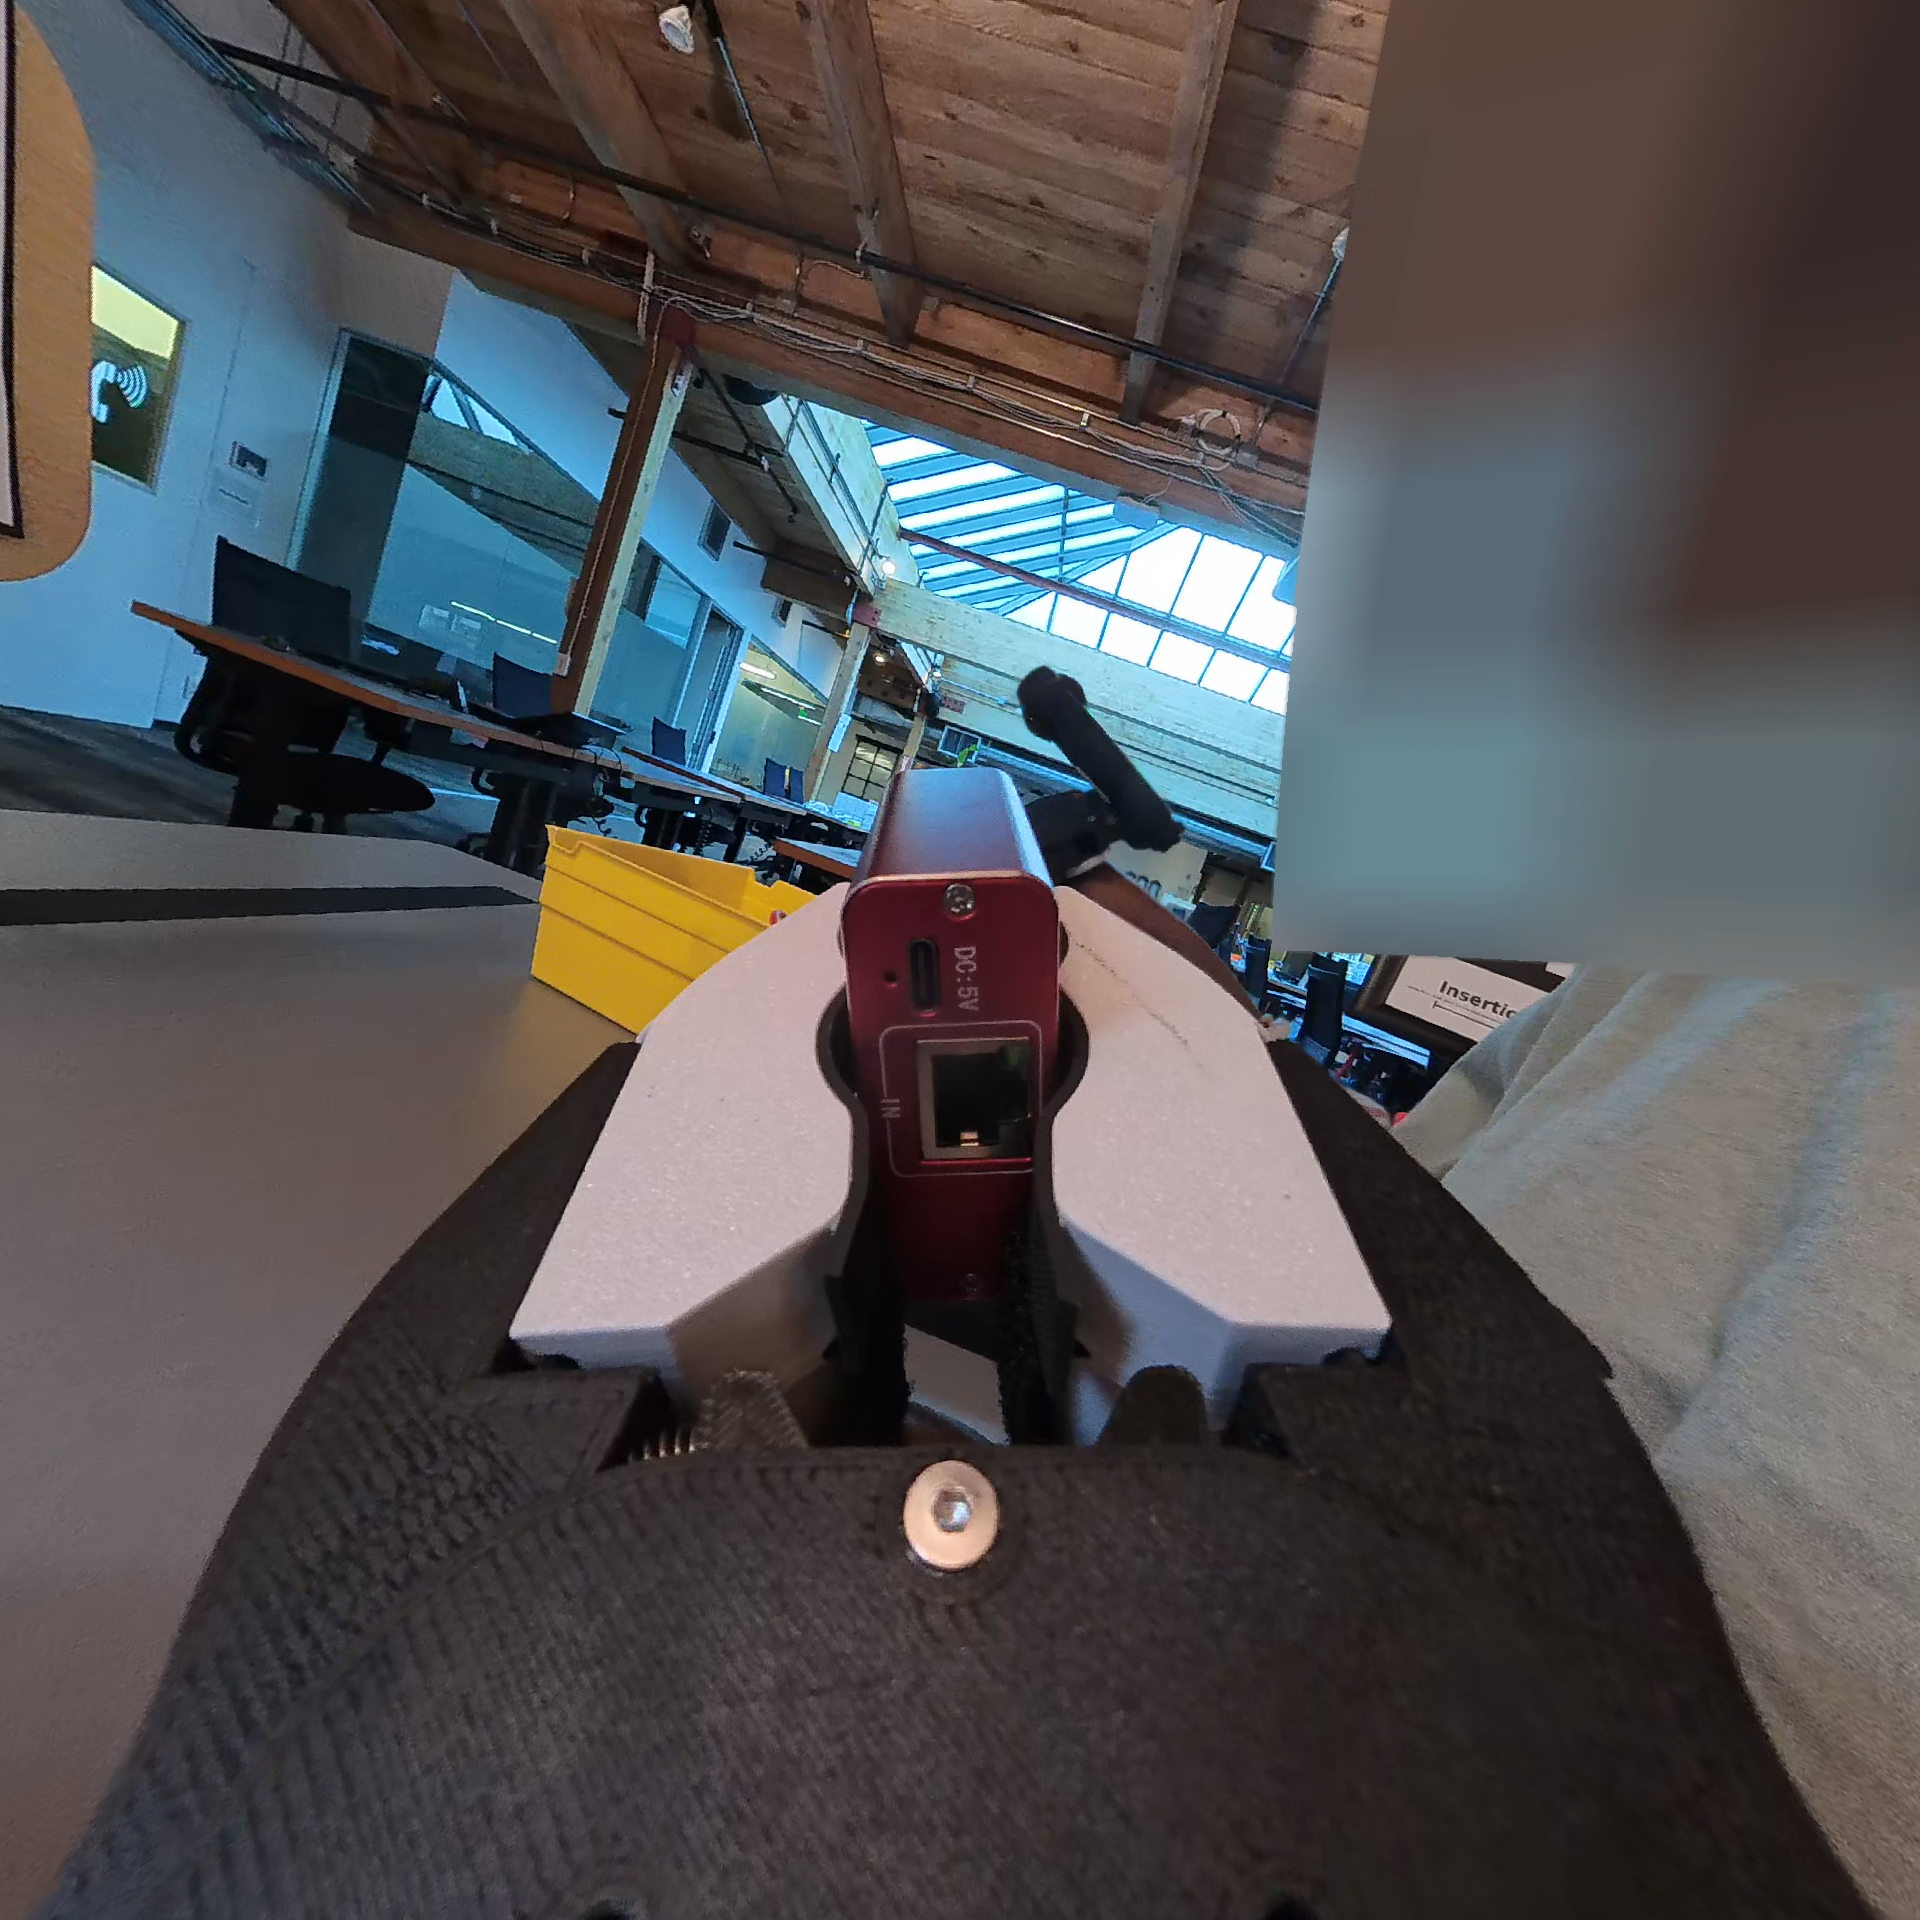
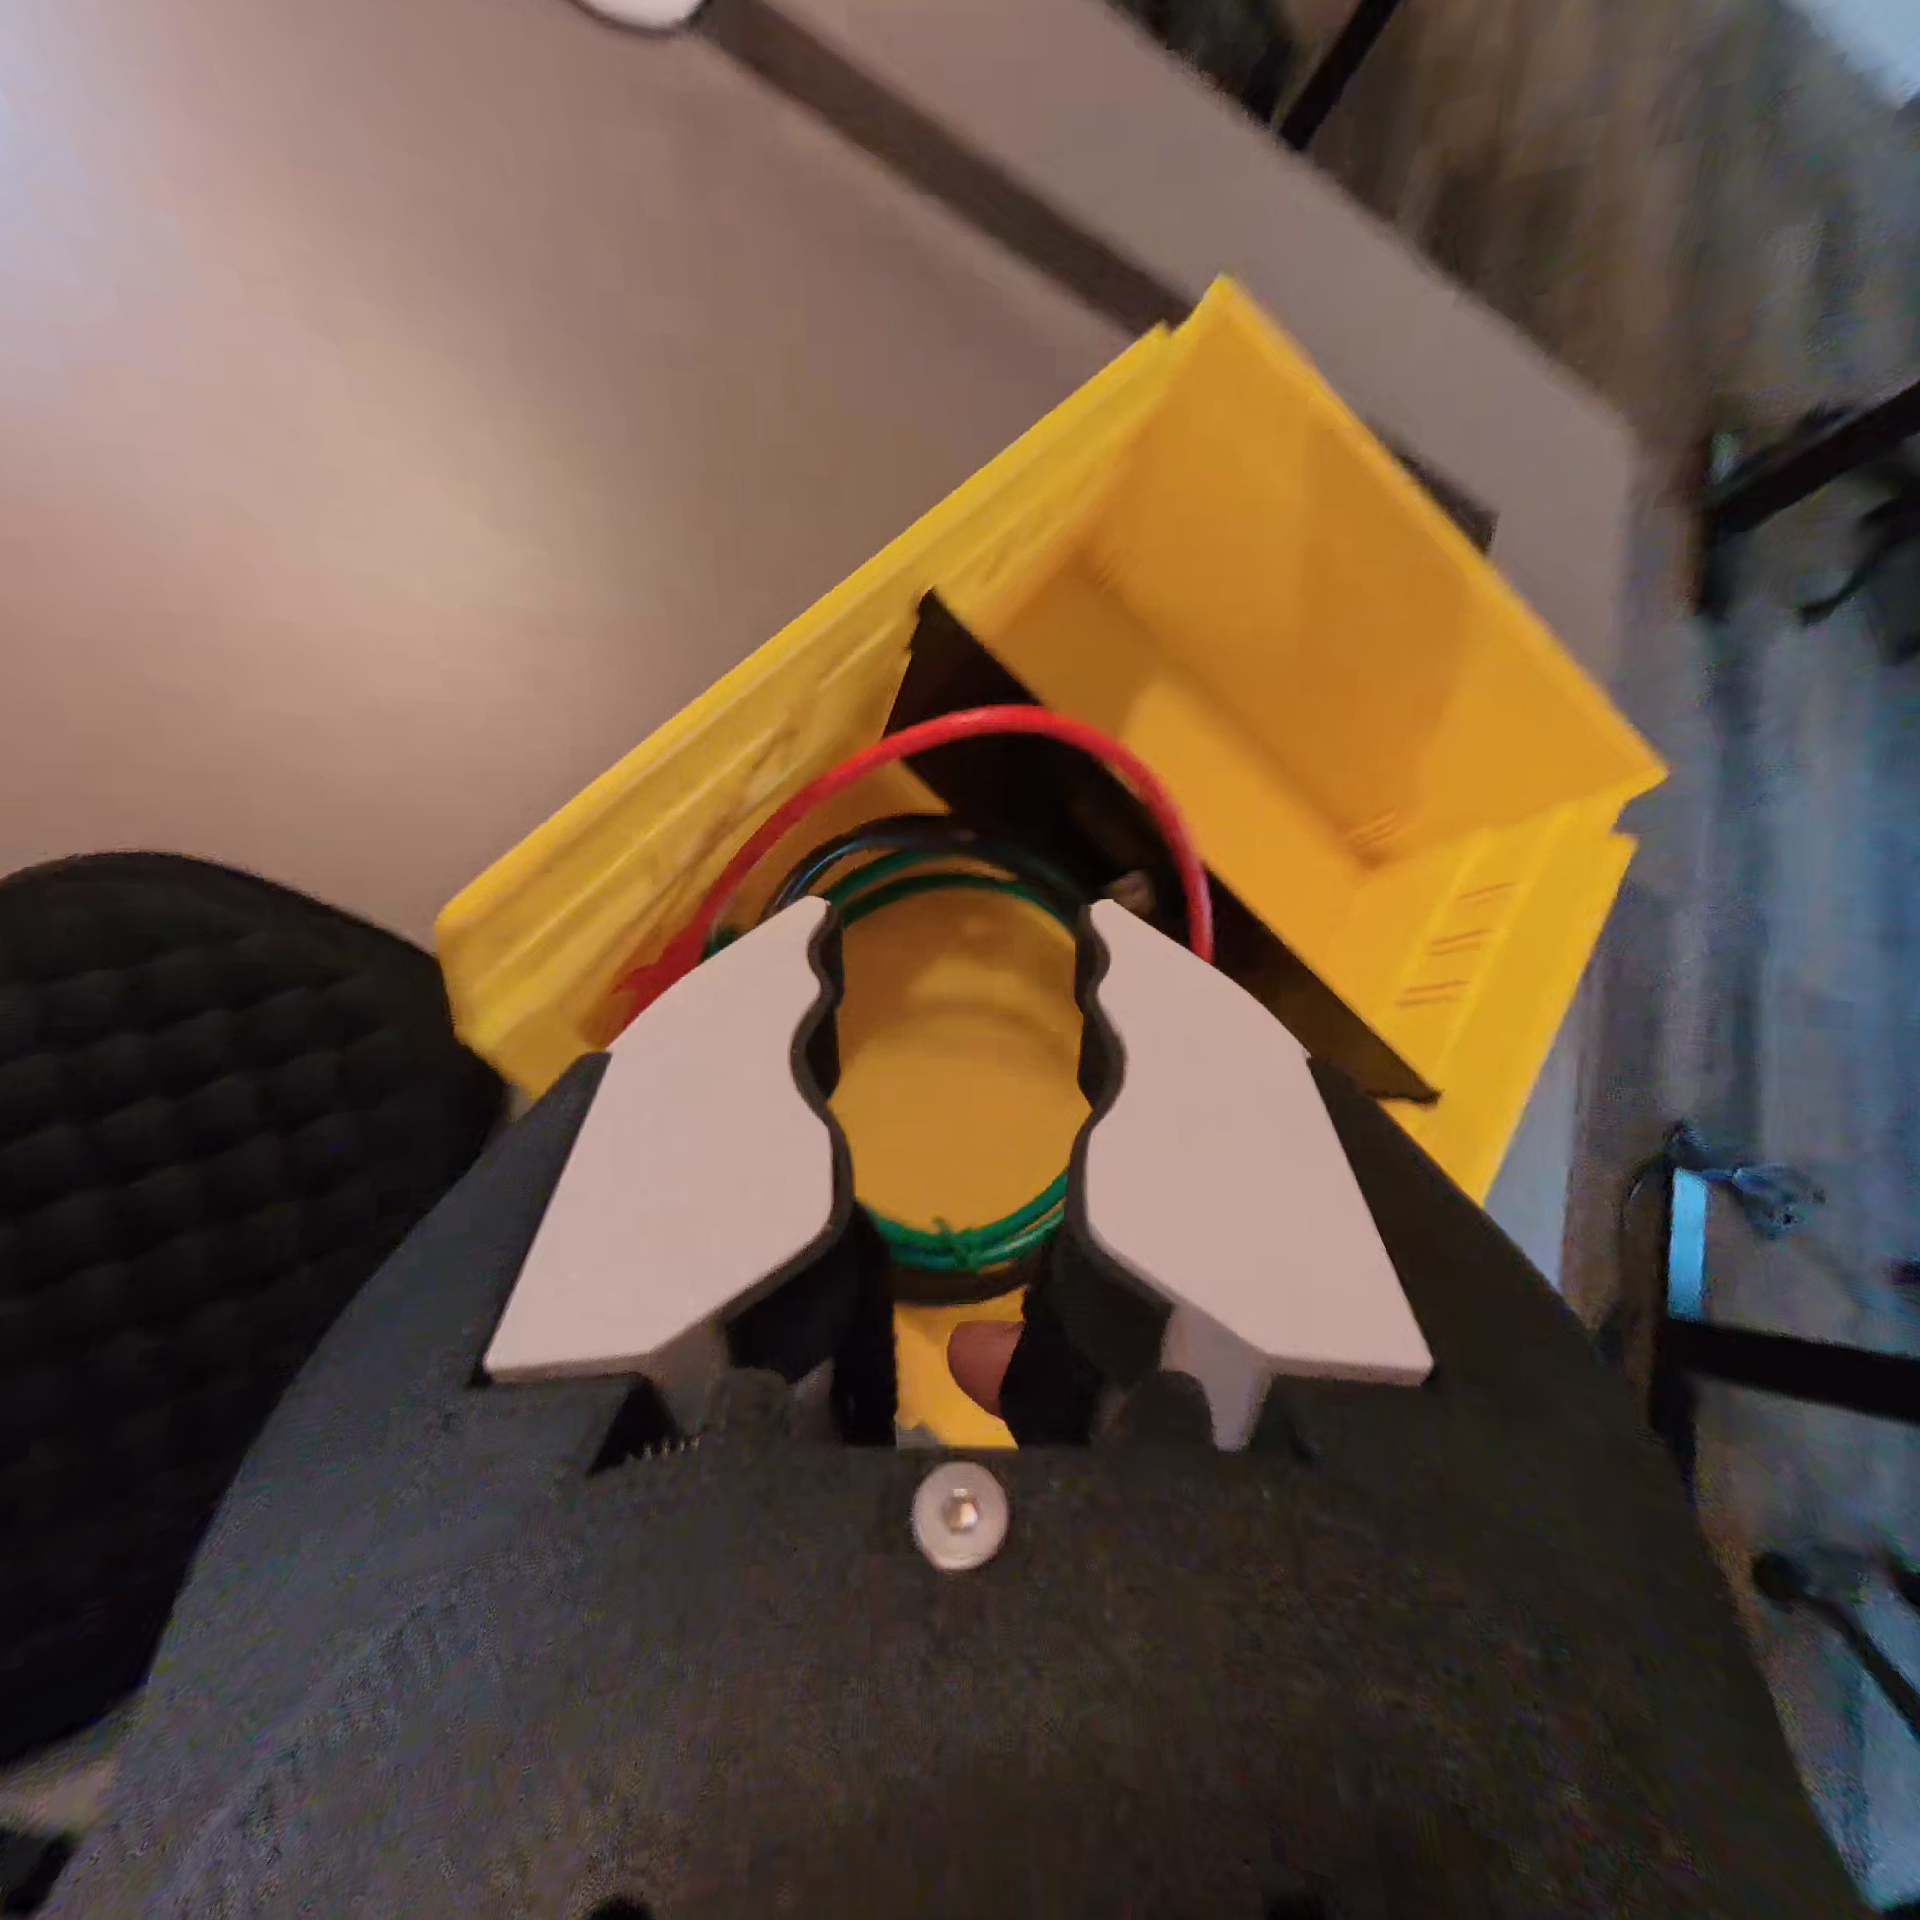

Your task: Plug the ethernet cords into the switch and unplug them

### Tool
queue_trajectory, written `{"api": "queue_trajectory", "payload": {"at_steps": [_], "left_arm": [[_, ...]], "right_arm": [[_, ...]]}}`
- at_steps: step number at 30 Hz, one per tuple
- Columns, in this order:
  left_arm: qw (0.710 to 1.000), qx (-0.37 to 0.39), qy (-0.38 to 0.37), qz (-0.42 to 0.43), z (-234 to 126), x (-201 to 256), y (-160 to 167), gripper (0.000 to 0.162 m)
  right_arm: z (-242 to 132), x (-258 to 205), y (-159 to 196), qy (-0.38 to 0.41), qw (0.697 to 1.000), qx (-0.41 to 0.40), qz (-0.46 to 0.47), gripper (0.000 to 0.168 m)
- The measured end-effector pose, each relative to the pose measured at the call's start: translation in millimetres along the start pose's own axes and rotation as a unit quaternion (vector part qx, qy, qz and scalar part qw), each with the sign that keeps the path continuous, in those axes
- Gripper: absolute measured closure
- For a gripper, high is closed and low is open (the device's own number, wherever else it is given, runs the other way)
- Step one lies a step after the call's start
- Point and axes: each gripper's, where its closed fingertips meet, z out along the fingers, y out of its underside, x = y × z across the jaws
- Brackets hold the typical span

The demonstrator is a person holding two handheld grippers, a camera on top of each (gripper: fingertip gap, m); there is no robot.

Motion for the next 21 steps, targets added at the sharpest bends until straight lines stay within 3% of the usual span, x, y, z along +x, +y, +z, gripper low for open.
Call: {"api": "queue_trajectory", "payload": {"at_steps": [5,8,13,15,17,21], "left_arm": [[1.000,-0.003,-0.001,0.001,0.4,-0.3,1.2,0.133],[1.000,-0.004,-0.003,0.000,0.3,-1.0,1.8,0.133],[1.000,-0.011,-0.005,0.003,1.1,-2.3,4.5,0.133],[1.000,-0.014,-0.007,0.005,1.2,-2.8,5.5,0.133],[1.000,-0.015,-0.009,0.006,1.1,-3.6,6.1,0.133],[1.000,-0.014,-0.012,0.002,0.9,-5.1,6.1,0.133]], "right_arm": [[18.6,-5.4,-13.9,-0.028,0.997,0.071,-0.008,0.127],[34.5,10.4,-20.4,0.013,0.996,0.085,-0.010,0.127],[63.7,24.0,-30.1,0.008,0.992,0.106,0.065,0.101],[75.8,25.4,-17.2,0.012,0.995,0.071,0.064,0.108],[79.1,23.7,-4.8,0.021,0.997,0.046,0.061,0.132],[66.6,23.7,-4.6,0.075,0.993,0.077,0.053,0.134]]}}
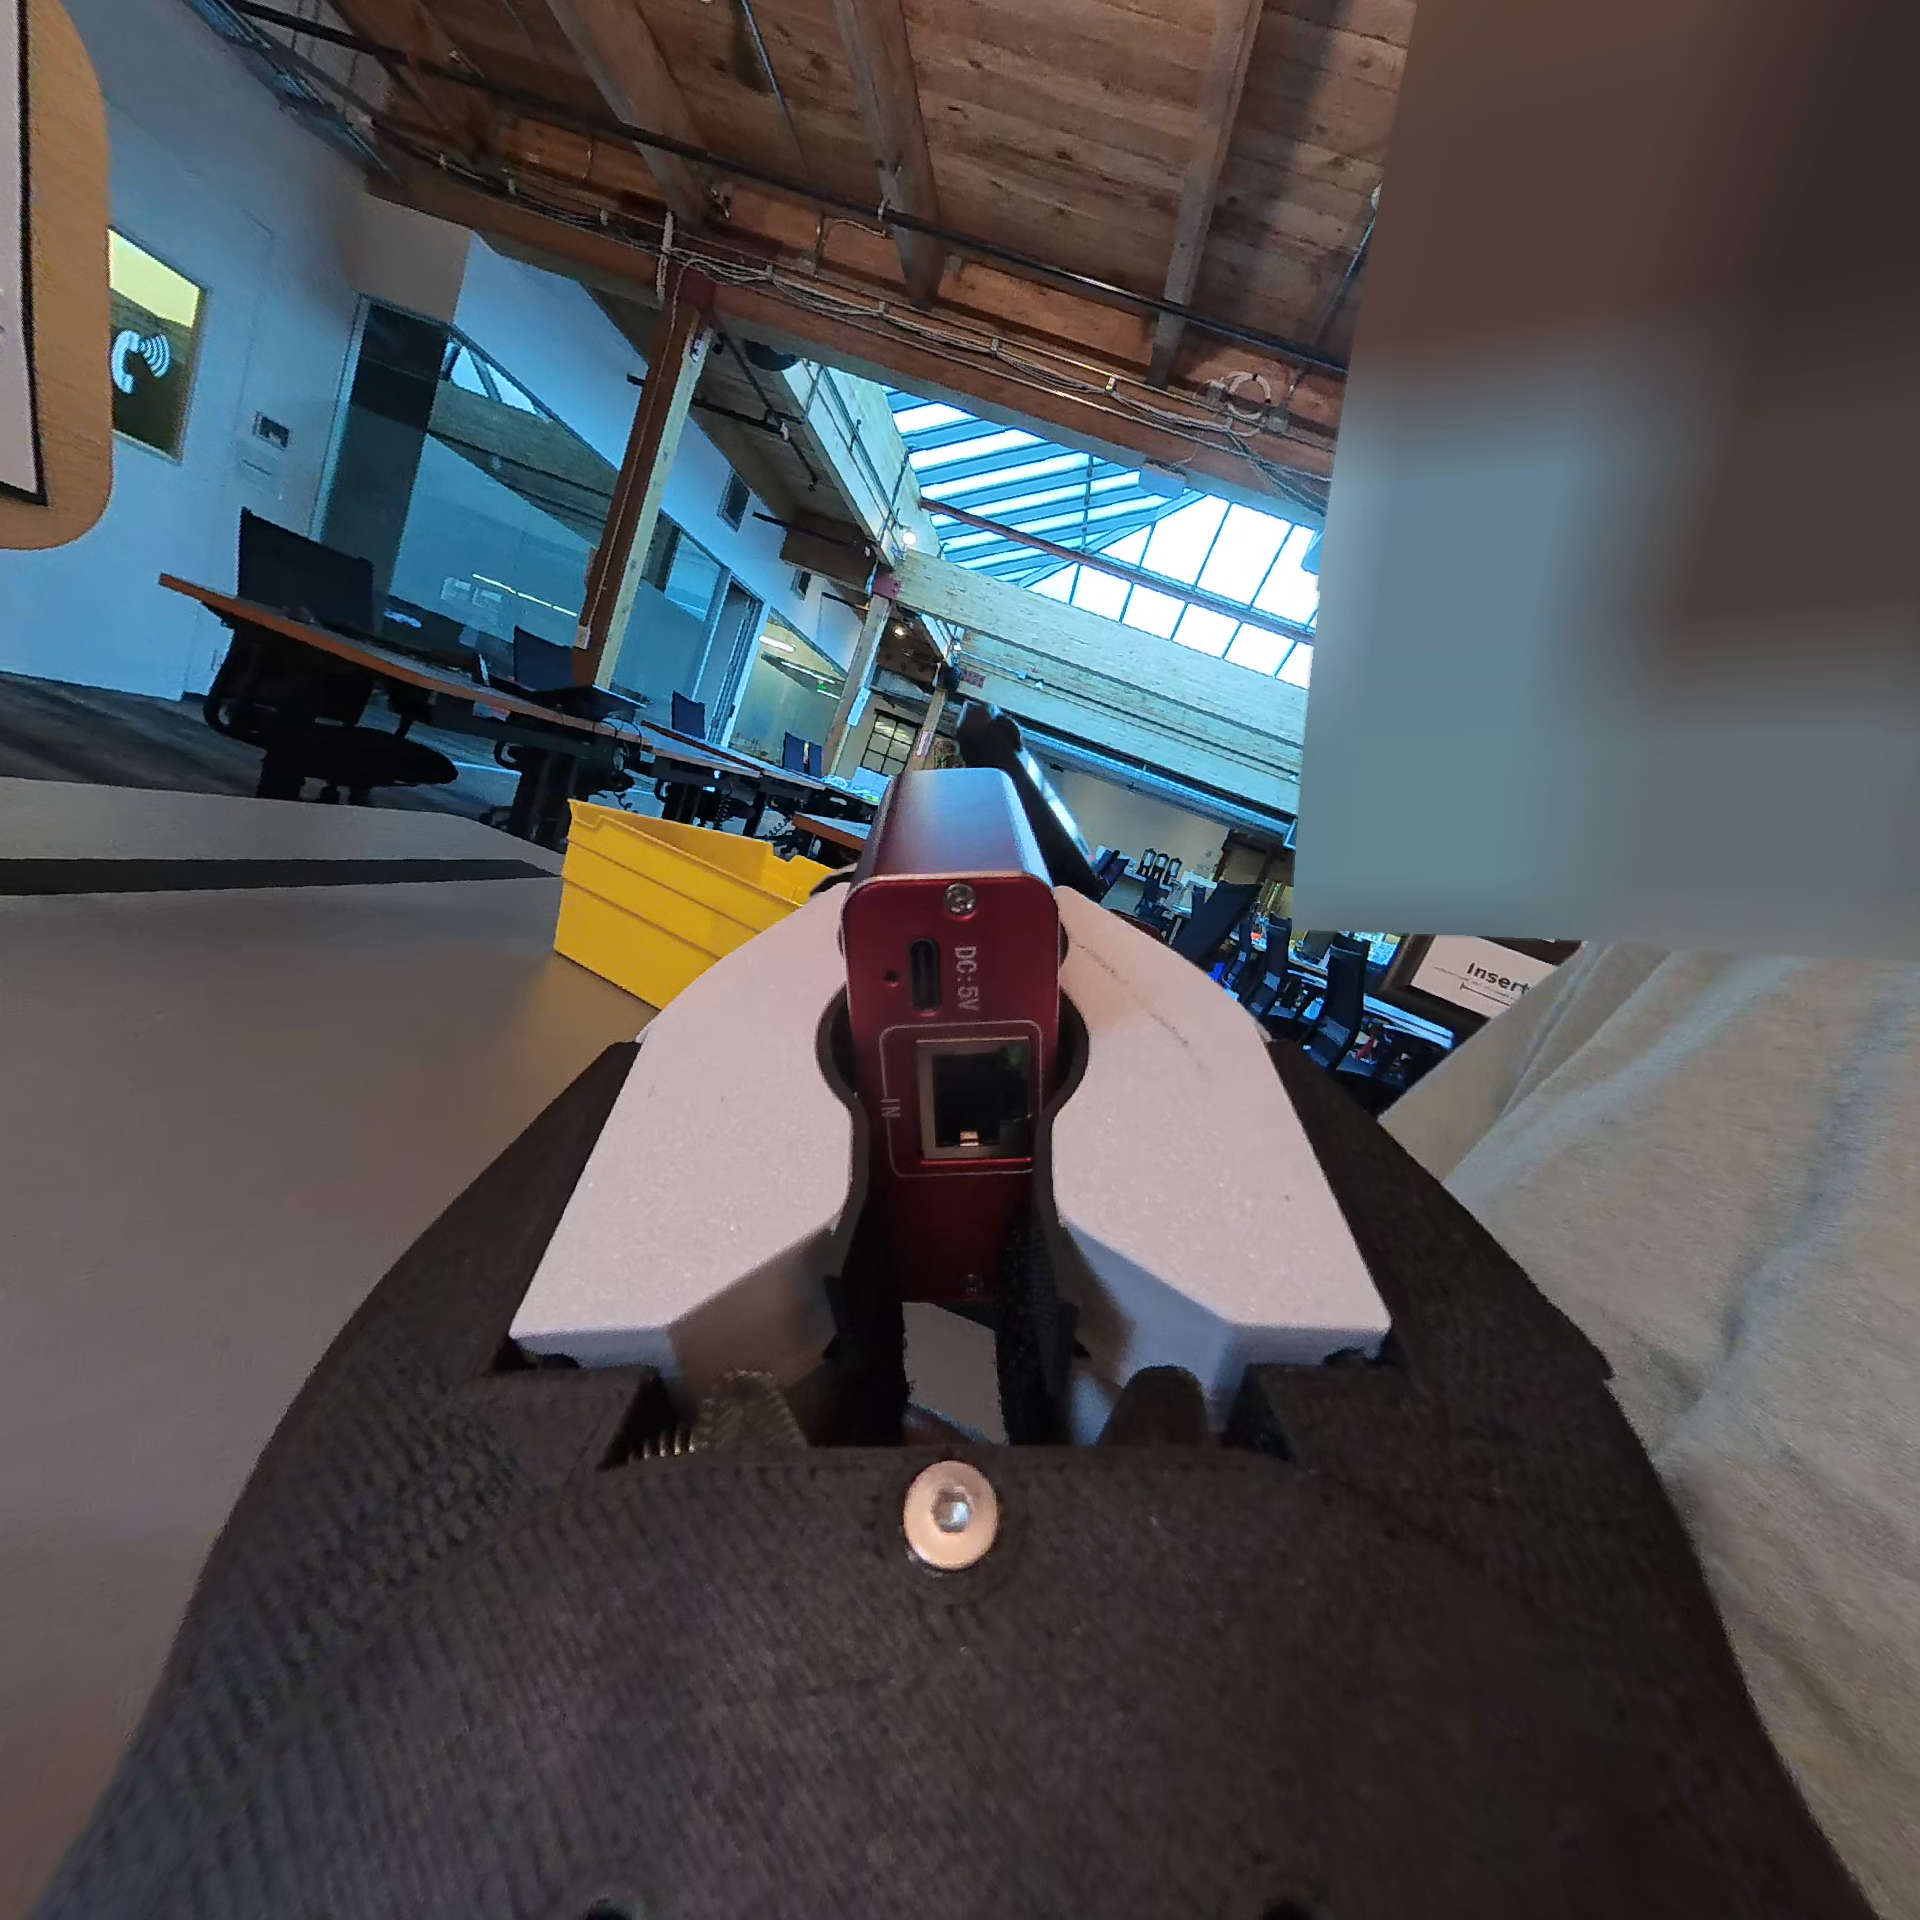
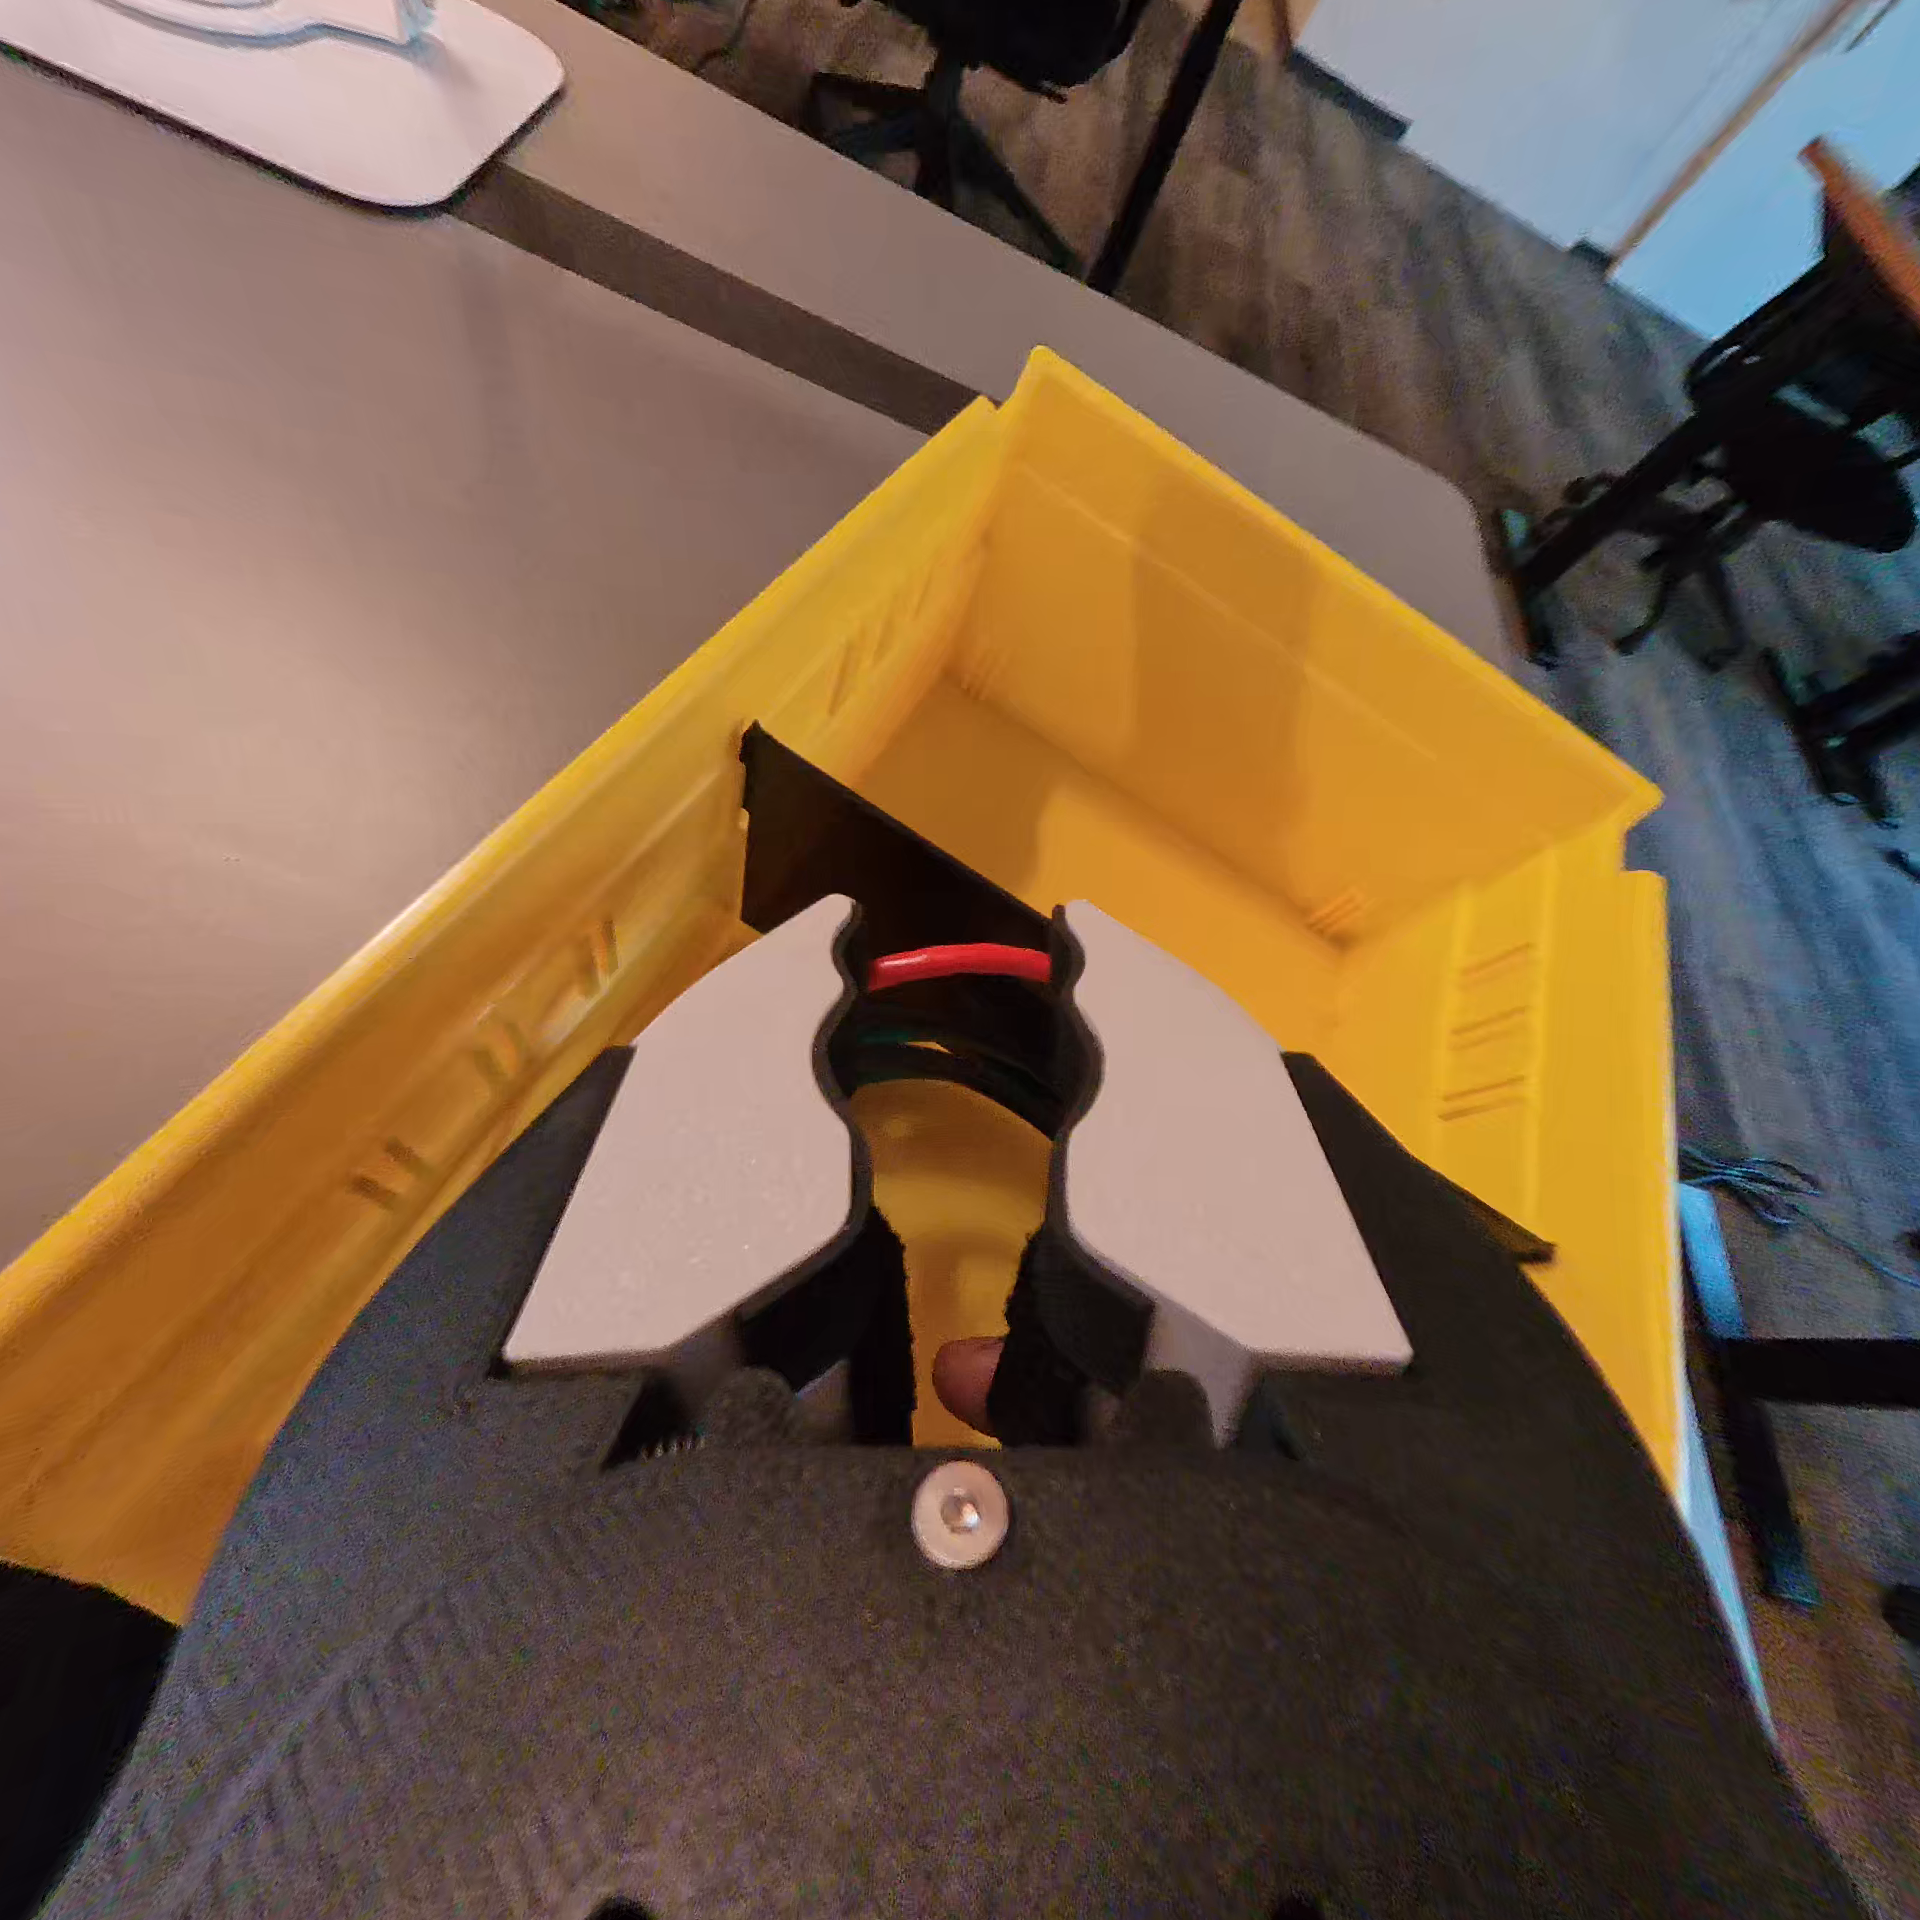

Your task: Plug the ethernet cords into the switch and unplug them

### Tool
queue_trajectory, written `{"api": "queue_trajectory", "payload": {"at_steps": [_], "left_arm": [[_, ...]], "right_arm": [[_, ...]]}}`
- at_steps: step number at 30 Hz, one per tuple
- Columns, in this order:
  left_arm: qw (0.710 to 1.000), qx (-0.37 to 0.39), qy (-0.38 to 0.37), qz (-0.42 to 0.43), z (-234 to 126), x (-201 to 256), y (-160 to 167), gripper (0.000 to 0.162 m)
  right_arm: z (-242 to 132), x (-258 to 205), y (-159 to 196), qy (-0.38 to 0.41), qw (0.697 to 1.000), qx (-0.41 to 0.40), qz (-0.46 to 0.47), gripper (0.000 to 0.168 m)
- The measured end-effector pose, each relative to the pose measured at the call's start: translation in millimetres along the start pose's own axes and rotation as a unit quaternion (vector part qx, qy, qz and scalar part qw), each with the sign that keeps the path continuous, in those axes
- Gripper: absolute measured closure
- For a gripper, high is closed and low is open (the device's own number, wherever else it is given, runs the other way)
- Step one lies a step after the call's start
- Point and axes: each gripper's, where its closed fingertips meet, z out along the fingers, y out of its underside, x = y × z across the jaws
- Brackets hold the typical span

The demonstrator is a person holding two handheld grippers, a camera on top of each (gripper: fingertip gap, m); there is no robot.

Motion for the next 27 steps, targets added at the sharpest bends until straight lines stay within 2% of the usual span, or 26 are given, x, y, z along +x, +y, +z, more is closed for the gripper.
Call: {"api": "queue_trajectory", "payload": {"at_steps": [3,5,8,11,14,17,21,23,25,27], "left_arm": [[1.000,-0.001,0.001,0.000,0.2,0.5,0.5,0.133],[1.000,-0.002,0.001,0.001,0.4,0.9,0.7,0.133],[1.000,-0.002,0.001,0.003,0.2,1.3,0.5,0.133],[1.000,-0.002,0.001,0.004,0.2,1.6,0.3,0.133],[1.000,-0.002,0.003,0.005,0.6,2.8,0.4,0.133],[1.000,-0.003,0.001,0.009,0.6,2.8,0.3,0.133],[1.000,-0.002,-0.005,0.006,0.2,0.2,0.2,0.133],[1.000,0.000,-0.006,0.002,-0.2,-0.7,-0.3,0.133],[1.000,0.001,-0.007,0.000,-0.5,-1.2,-0.6,0.133],[1.000,-0.001,-0.009,-0.003,-0.4,-2.0,0.0,0.133]], "right_arm": [[-4.6,0.6,-0.7,0.036,0.999,0.009,-0.033,0.134],[-1.0,-3.8,2.6,0.034,0.999,0.006,-0.035,0.143],[8.5,-10.2,15.2,-0.010,0.999,-0.036,0.022,0.146],[7.8,-8.7,13.7,-0.047,0.995,-0.036,0.081,0.149],[8.8,-9.5,16.5,-0.070,0.993,-0.037,0.089,0.154],[8.6,-12.9,18.3,-0.078,0.993,-0.051,0.067,0.151],[1.3,-17.7,9.2,-0.091,0.994,-0.039,0.035,0.136],[-13.2,-10.9,-7.3,-0.070,0.997,0.001,0.031,0.124],[-34.7,-6.7,-29.0,-0.055,0.997,0.049,0.033,0.125],[-62.2,-19.0,-62.6,-0.078,0.988,0.130,0.023,0.113]]}}
